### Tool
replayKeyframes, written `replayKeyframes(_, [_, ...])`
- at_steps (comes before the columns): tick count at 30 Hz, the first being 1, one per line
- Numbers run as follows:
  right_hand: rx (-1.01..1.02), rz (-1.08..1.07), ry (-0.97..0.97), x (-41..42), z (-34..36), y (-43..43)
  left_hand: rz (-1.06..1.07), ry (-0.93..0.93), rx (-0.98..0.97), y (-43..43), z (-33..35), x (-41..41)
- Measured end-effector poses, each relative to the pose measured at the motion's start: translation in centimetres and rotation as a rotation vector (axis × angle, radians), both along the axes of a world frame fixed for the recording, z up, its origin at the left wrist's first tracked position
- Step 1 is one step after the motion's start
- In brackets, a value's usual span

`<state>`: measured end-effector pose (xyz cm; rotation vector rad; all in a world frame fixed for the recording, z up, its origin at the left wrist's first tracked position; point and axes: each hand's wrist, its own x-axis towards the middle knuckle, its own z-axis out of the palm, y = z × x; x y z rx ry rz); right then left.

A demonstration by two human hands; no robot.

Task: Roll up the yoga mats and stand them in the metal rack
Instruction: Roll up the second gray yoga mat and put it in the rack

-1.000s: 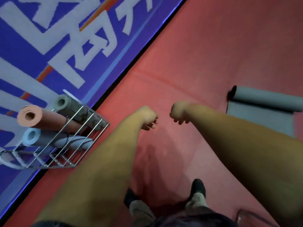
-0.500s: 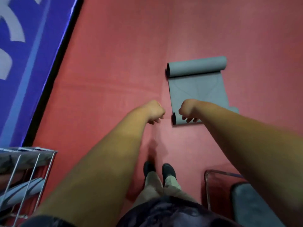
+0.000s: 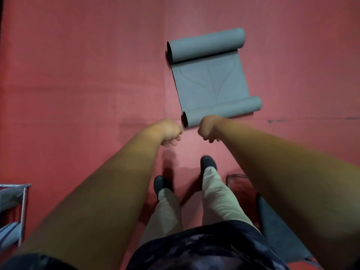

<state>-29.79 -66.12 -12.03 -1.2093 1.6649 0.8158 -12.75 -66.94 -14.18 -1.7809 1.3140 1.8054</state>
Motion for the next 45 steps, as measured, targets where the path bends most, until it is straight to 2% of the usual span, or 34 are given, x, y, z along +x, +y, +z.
replayKeyframes(7, [0.040, -0.182, -0.151, -2.0, -8.3, -2.1, 0.076, -0.106, 0.030, -0.2, -7.6, -1.4])
replayKeyframes(12, [0.199, 0.012, -0.169, -6.4, -16.3, -2.9, 0.095, -0.215, 0.081, -0.1, -14.7, -5.9])
replayKeyframes(14, [0.203, 0.073, -0.170, -8.8, -19.2, -3.1, 0.102, -0.226, 0.125, 0.2, -17.5, -8.7])
replayKeyframes(16, [0.189, 0.104, -0.136, -11.3, -22.3, -3.3, 0.095, -0.230, 0.158, 0.2, -20.1, -11.5])
replayKeyframes(21, [0.116, 0.145, -0.097, -17.0, -28.4, -4.2, -0.146, -0.263, 0.090, -0.3, -24.7, -16.7])
replayKeyframes(27, [-0.072, 0.170, -0.090, -19.2, -33.9, -6.5, -0.130, -0.270, 0.064, -1.2, -32.4, -18.6])
replayKeyframes(32, [-0.380, 0.010, -0.036, -19.5, -43.1, -7.0, -0.045, -0.303, -0.018, -2.1, -39.5, -18.9])
replayKeyframes(35, [-0.480, 0.185, 0.000, -19.3, -48.1, -7.9, 0.013, -0.298, -0.106, -2.2, -43.6, -18.8])
replayKeyframes(38, [-0.387, 0.458, 0.086, -18.6, -52.0, -9.1, 0.151, -0.233, -0.106, -1.0, -48.3, -18.1])
replayKeyframes(40, [-0.356, 0.570, 0.137, -17.7, -54.5, -9.5, 0.324, -0.177, -0.033, 0.6, -51.7, -17.4])
replayKeyframes(42, [-0.383, 0.599, 0.173, -16.8, -56.8, -9.3, 0.463, -0.142, 0.025, 1.9, -55.0, -16.8])
replayKeyframes(45, [-0.600, 0.607, 0.205, -15.3, -59.0, -8.2, 0.669, -0.061, 0.048, 3.1, -58.6, -15.9])
